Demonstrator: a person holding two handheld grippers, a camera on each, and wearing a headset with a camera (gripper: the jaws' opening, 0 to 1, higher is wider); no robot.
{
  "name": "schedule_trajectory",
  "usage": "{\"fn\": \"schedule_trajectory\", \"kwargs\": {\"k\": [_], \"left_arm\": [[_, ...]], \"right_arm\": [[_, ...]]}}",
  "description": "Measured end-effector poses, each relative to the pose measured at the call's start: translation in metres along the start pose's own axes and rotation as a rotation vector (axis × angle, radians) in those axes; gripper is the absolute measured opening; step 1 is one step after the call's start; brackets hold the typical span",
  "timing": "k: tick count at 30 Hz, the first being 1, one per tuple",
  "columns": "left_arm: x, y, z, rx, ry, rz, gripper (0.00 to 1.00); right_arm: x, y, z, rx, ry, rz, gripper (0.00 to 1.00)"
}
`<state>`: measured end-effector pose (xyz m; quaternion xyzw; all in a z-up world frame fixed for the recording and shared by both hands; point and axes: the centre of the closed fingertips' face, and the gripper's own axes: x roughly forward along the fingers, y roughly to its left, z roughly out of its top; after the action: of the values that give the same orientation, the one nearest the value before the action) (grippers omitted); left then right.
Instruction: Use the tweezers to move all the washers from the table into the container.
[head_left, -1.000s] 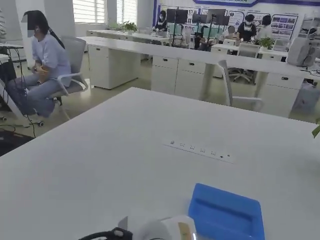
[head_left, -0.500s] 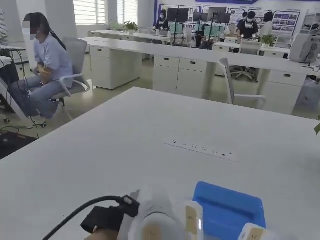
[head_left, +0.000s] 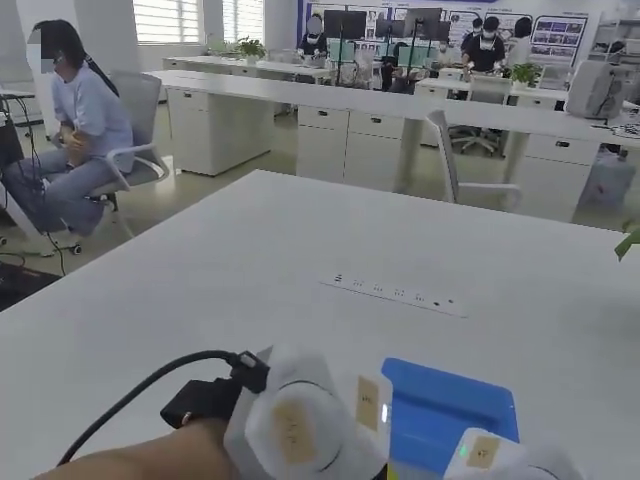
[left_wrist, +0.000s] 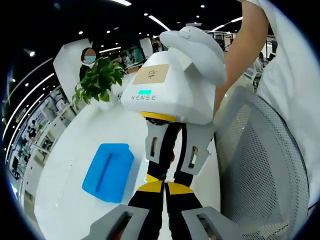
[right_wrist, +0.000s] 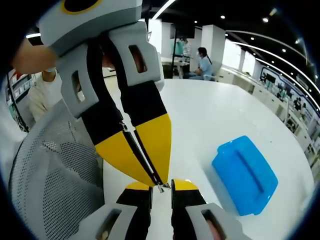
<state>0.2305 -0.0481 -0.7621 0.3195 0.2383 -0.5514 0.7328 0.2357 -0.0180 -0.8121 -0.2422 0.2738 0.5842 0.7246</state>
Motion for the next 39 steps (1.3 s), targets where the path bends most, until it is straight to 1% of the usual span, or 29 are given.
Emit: {"fn": "schedule_trajectory", "kwargs": {"k": [2, 3, 5, 7, 9, 11, 14, 15, 18, 19, 20, 21, 23, 24, 25, 26, 27, 28, 29, 30, 31, 32, 33, 34, 36, 37, 39], "left_arm": [[0.000, -0.001, 0.000, -0.010, -0.004, -0.019, 0.00], [0.000, -0.002, -0.001, -0.008, -0.004, -0.021, 0.00], [0.000, -0.002, -0.003, 0.014, 0.011, -0.023, 0.00], [0.000, -0.001, -0.004, 0.014, 0.011, -0.027, 0.00], [-0.001, 0.000, -0.005, 0.012, 0.005, -0.027, 0.00], [-0.003, -0.002, -0.002, -0.001, -0.018, -0.035, 0.00], [-0.003, -0.002, -0.004, 0.005, -0.017, -0.026, 0.00], [-0.003, -0.003, -0.006, 0.004, -0.015, -0.030, 0.00], [-0.004, -0.004, -0.008, -0.007, -0.025, -0.027, 0.00], [-0.005, -0.004, -0.009, -0.012, -0.027, -0.021, 0.00], [-0.006, -0.003, -0.008, -0.019, -0.040, -0.002, 0.00], [-0.006, 0.000, -0.006, -0.050, -0.067, 0.026, 0.00], [-0.007, 0.004, -0.005, -0.112, -0.107, 0.066, 0.00], [-0.008, 0.007, -0.005, -0.139, -0.122, 0.091, 0.00], [-0.009, 0.010, -0.004, -0.179, -0.151, 0.113, 0.00], [-0.010, 0.010, -0.004, -0.209, -0.168, 0.124, 0.02], [-0.011, 0.011, -0.005, -0.244, -0.181, 0.141, 0.06], [-0.013, 0.010, -0.009, -0.300, -0.182, 0.154, 0.10], [-0.014, 0.010, -0.012, -0.332, -0.181, 0.168, 0.15], [-0.018, 0.011, -0.017, -0.367, -0.185, 0.203, 0.18], [-0.020, 0.011, -0.020, -0.397, -0.191, 0.220, 0.21], [-0.025, 0.009, -0.022, -0.451, -0.207, 0.239, 0.24], [-0.028, 0.009, -0.024, -0.497, -0.214, 0.257, 0.26], [-0.030, 0.008, -0.028, -0.532, -0.208, 0.271, 0.31], [-0.038, 0.007, -0.035, -0.599, -0.204, 0.323, 0.39], [-0.044, 0.008, -0.040, -0.646, -0.203, 0.370, 0.45], [-0.051, 0.007, -0.044, -0.687, -0.209, 0.419, 0.56]], "right_arm": [[-0.001, -0.002, -0.001, 0.015, -0.003, 0.005, 0.13], [-0.001, -0.003, -0.001, 0.023, -0.003, 0.005, 0.12], [0.000, -0.004, -0.001, 0.031, -0.010, 0.006, 0.12], [0.002, -0.003, 0.000, 0.034, -0.013, 0.011, 0.11], [0.005, -0.003, 0.002, 0.026, -0.021, 0.010, 0.10], [0.008, -0.001, 0.005, 0.021, -0.034, 0.016, 0.10], [0.013, 0.003, 0.004, 0.005, -0.025, 0.031, 0.06], [0.014, 0.003, 0.004, 0.005, -0.024, 0.031, 0.06], [0.016, 0.005, 0.003, 0.000, -0.020, 0.041, 0.05], [0.016, 0.006, 0.003, -0.006, -0.021, 0.042, 0.04], [0.016, 0.005, 0.005, -0.019, -0.022, 0.037, 0.04], [0.016, 0.004, 0.005, -0.025, -0.022, 0.034, 0.04], [0.016, 0.002, 0.005, -0.026, -0.019, 0.031, 0.03], [0.015, -0.001, 0.006, -0.020, -0.019, 0.029, 0.03], [0.014, -0.002, 0.008, -0.008, -0.025, 0.030, 0.03], [0.012, -0.003, 0.009, 0.017, -0.028, 0.035, 0.03], [0.011, -0.004, 0.010, 0.029, -0.028, 0.036, 0.03], [0.009, -0.007, 0.011, 0.038, -0.032, 0.029, 0.03], [0.008, -0.010, 0.012, 0.040, -0.039, 0.018, 0.03], [0.006, -0.012, 0.014, 0.042, -0.044, 0.007, 0.02], [0.004, -0.016, 0.015, 0.047, -0.047, -0.002, 0.02], [0.003, -0.018, 0.015, 0.054, -0.051, -0.005, 0.02], [0.001, -0.022, 0.017, 0.070, -0.061, -0.014, 0.02], [-0.001, -0.024, 0.017, 0.077, -0.065, -0.018, 0.02], [-0.003, -0.032, 0.019, 0.101, -0.079, -0.042, 0.02], [-0.004, -0.036, 0.021, 0.115, -0.093, -0.050, 0.02], [-0.004, -0.040, 0.024, 0.137, -0.101, -0.058, 0.03]]}}
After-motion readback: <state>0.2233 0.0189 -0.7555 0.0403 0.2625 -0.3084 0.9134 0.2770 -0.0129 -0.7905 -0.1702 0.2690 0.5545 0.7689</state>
